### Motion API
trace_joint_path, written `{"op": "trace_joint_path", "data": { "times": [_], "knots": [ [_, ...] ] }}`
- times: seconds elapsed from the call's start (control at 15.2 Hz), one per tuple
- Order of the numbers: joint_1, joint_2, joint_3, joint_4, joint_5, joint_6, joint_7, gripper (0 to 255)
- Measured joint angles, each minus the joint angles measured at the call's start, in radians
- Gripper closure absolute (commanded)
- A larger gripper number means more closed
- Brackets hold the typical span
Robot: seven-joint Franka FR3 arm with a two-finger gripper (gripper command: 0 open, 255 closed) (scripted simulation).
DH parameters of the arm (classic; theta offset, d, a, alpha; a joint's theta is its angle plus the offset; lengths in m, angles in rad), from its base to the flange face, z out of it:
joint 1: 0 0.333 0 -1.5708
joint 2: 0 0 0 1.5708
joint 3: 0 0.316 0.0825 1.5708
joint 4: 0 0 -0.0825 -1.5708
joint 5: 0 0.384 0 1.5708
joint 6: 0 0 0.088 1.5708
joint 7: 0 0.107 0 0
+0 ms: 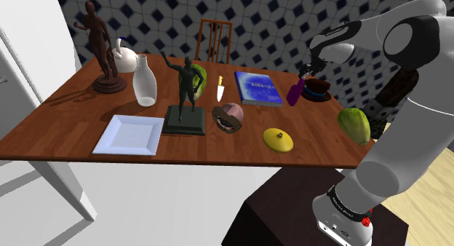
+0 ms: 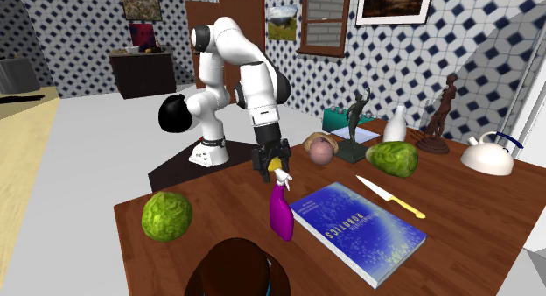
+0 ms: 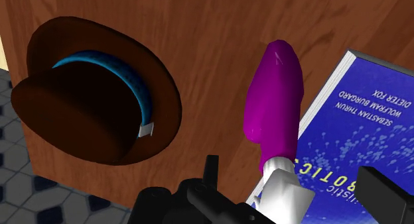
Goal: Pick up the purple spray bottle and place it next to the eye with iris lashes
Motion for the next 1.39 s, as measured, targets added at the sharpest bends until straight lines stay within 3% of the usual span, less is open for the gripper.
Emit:
{"op": "trace_joint_path", "data": {
  "times": [0.66, 1.39],
  "knots": [
    [0.000, 0.000, 0.000, 0.000, 0.000, 0.000, 0.000, 255],
    [0.015, -0.059, -0.021, 0.068, -0.067, -0.115, 0.050, 255]
  ]
}}
